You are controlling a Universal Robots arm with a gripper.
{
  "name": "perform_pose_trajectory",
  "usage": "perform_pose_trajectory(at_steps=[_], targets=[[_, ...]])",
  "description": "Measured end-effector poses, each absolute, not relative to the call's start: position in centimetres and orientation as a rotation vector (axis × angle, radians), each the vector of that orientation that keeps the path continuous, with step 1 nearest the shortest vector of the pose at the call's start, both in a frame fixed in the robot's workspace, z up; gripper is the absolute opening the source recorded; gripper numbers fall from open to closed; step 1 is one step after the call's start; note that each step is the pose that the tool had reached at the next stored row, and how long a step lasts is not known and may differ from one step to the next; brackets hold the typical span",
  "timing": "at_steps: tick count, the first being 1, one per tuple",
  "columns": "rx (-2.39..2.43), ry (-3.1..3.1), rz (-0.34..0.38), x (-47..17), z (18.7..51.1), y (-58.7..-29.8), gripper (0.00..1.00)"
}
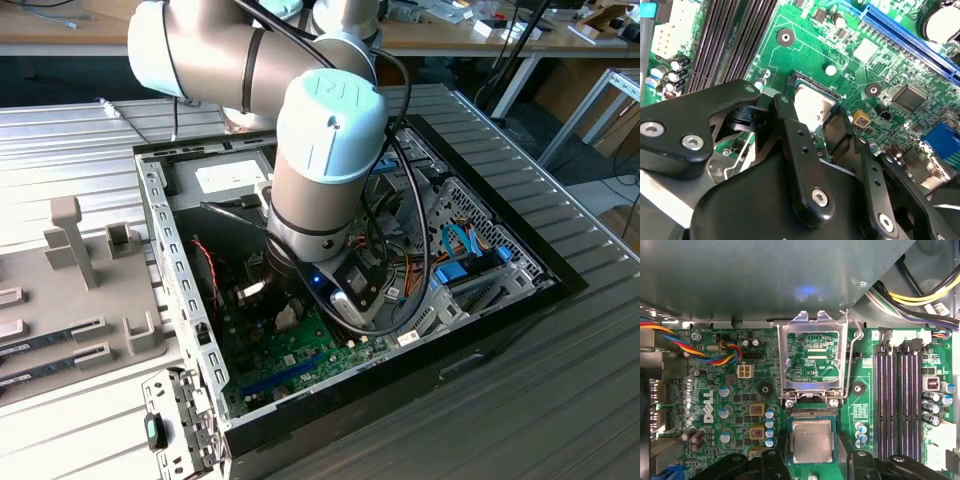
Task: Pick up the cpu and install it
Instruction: 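Place the cpu into insertion slot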
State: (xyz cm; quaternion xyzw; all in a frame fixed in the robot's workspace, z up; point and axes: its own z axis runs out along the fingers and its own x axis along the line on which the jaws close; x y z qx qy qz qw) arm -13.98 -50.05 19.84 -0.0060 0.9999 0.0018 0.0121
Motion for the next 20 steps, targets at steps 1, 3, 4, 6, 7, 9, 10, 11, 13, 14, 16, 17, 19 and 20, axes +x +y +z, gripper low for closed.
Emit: perform_pose_trajectory(at_steps=[1, 3, 4, 6, 7, 9, 10, 11, 13, 14, 16, 17, 19, 20], targets=[[-0.016, 3.117, 0.005, -13.97, 19.79, -50.07, 0.47], [-0.011, 3.117, 0.006, -13.94, 19.73, -50.07, 0.47], [-0.011, 3.117, 0.006, -13.93, 19.73, -50.07, 0.47], [-0.011, 3.117, 0.006, -13.93, 19.73, -50.07, 0.47], [-0.011, 3.116, 0.007, -13.92, 19.72, -50.07, 0.49], [-0.011, 3.117, 0.007, -13.92, 19.71, -50.07, 0.55], [-0.011, 3.117, 0.006, -13.93, 19.72, -50.08, 0.61], [-0.011, 3.117, 0.006, -13.93, 19.73, -50.07, 0.61], [-0.011, 3.117, 0.006, -13.93, 19.79, -50.08, 0.61], [-0.011, 3.117, 0.007, -13.93, 20.03, -50.08, 0.61], [-0.011, 3.117, 0.006, -13.93, 20.54, -50.06, 0.61], [-0.011, 3.117, 0.006, -13.92, 20.55, -50.02, 0.61], [-0.011, 3.117, 0.006, -13.92, 20.55, -49.78, 0.60], [-0.011, 3.117, 0.006, -13.93, 20.56, -49.76, 0.53]])
